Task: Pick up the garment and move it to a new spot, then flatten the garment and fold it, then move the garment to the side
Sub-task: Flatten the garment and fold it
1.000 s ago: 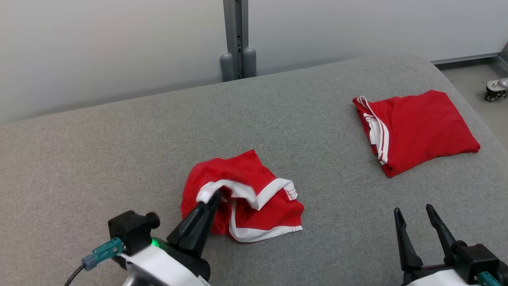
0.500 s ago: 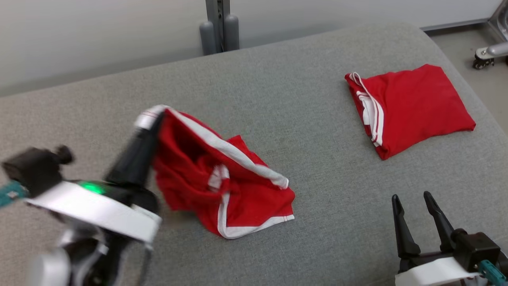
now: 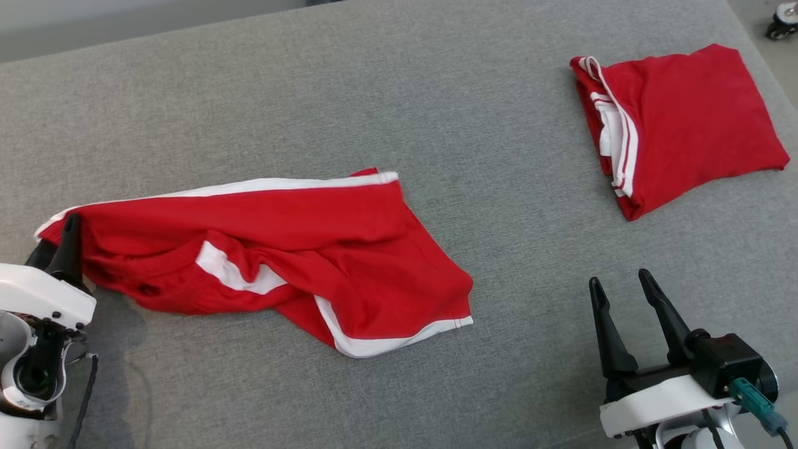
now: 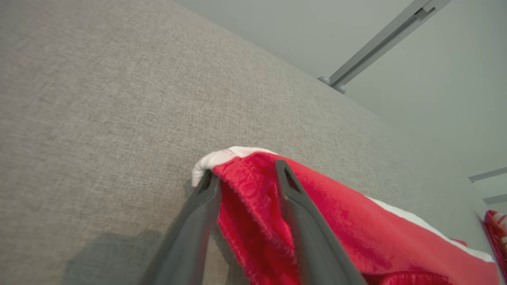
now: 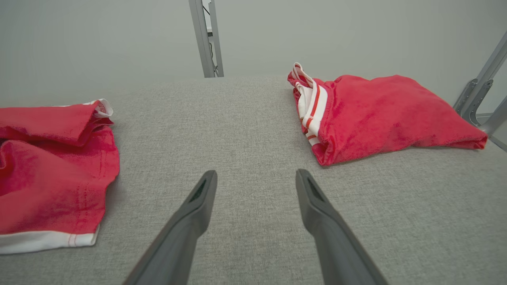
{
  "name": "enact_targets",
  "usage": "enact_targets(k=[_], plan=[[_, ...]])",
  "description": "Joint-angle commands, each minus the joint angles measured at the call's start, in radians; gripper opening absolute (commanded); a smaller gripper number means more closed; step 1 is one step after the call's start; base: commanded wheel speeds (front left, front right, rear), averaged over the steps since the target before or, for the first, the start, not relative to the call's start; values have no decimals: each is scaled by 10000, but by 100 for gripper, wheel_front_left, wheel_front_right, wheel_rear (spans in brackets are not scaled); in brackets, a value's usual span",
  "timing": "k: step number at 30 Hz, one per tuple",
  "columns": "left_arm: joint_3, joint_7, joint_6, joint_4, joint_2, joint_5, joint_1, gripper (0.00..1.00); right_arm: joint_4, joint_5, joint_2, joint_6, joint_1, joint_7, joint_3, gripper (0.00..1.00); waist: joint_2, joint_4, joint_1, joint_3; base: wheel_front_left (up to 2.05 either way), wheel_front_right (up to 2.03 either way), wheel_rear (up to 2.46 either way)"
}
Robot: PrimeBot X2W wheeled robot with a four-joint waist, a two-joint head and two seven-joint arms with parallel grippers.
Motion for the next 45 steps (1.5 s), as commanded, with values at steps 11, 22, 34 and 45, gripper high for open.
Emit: enact_targets(k=[11,22,34,45], plan=[[-1007,-735,-350,-628,598,1592,1222,100,250,-195,-49,1,183,-49,-39,100,0,411,0,-648,0,0,0],[-2028,1053,-34,-4080,855,1797,2375,100,139,-7,-49,1,194,-49,91,100,0,181,0,-496,0,0,0],[-2437,1795,-257,-3986,1073,1550,2441,13,192,124,-48,1,154,-49,-10,100,0,-67,0,-304,0,0,0],[-2309,974,-621,-3934,764,1082,3826,0,305,-152,-49,1,367,-49,-225,100,0,933,0,-919,0,0,0]])
